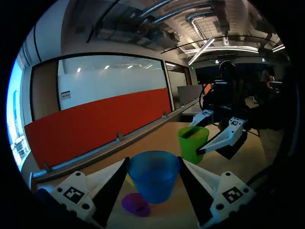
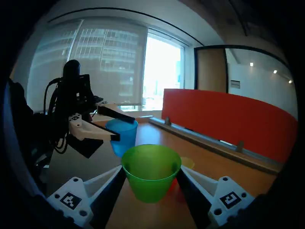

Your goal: Pour water

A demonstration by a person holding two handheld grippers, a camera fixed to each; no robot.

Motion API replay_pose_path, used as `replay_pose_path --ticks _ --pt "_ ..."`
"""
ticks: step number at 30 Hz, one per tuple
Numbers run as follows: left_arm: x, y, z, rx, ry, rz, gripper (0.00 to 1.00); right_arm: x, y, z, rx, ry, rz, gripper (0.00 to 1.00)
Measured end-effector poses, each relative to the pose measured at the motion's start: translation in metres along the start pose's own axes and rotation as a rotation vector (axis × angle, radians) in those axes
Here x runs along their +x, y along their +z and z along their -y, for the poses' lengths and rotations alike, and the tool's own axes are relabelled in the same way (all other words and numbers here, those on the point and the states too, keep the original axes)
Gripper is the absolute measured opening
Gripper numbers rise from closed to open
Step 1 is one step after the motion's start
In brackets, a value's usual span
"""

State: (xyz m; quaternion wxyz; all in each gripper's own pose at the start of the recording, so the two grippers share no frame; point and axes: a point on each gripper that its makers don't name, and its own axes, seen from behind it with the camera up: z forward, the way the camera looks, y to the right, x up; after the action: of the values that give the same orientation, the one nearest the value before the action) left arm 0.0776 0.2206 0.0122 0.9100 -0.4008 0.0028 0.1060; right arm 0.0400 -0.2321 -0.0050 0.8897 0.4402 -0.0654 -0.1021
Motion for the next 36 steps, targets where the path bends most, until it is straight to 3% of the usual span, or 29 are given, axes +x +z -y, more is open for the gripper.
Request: replay_pose_path --ticks 15,36 --pt "0.004 -0.002 0.003 0.006 0.056 -0.001 0.90 0.003 0.010 0.005 0.023 0.019 -0.030 0.91" --pt "0.027 -0.004 0.002 0.044 0.298 -0.036 0.90 -0.015 0.024 0.037 0.105 0.014 -0.012 0.90"
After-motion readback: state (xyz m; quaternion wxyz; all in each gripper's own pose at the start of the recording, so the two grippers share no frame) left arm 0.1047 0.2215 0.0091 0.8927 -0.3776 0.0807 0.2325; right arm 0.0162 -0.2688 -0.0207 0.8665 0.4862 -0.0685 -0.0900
